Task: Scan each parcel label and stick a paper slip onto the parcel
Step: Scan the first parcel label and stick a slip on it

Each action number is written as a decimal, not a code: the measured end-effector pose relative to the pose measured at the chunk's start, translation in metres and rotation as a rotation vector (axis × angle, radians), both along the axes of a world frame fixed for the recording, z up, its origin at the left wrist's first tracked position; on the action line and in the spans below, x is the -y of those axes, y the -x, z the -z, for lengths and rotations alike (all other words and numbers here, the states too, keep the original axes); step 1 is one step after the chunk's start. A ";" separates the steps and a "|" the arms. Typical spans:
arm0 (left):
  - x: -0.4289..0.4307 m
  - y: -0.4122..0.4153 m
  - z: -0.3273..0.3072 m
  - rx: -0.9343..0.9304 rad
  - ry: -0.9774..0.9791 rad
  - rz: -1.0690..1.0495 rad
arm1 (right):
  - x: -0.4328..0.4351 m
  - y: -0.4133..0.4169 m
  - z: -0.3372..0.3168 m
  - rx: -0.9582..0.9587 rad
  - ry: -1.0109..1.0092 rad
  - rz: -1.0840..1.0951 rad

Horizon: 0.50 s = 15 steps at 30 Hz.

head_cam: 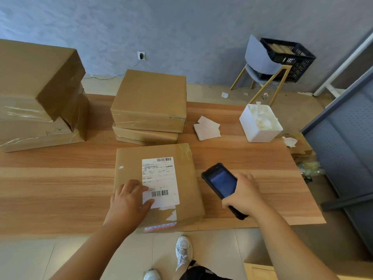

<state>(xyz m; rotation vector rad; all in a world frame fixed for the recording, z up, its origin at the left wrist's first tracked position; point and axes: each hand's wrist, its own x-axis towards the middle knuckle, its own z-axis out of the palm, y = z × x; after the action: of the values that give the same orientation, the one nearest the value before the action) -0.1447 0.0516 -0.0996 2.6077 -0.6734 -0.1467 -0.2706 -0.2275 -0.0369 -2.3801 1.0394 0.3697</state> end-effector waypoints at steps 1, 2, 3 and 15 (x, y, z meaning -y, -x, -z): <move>0.008 -0.003 -0.001 -0.001 0.001 0.016 | 0.008 0.000 0.010 -0.022 0.002 0.066; 0.016 -0.005 -0.002 -0.004 0.004 0.033 | 0.016 0.000 0.019 -0.052 0.001 0.124; 0.024 -0.008 -0.003 -0.011 0.011 0.049 | 0.024 -0.001 0.028 -0.079 -0.006 0.172; 0.097 -0.035 0.000 -0.017 -0.094 0.120 | 0.088 -0.032 0.104 -0.138 0.008 0.251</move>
<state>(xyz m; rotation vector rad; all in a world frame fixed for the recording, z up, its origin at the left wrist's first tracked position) -0.1099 -0.0457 -0.1000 2.6523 -0.8359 -0.2430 -0.2383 -0.3151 -0.1409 -2.2210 1.3871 0.4421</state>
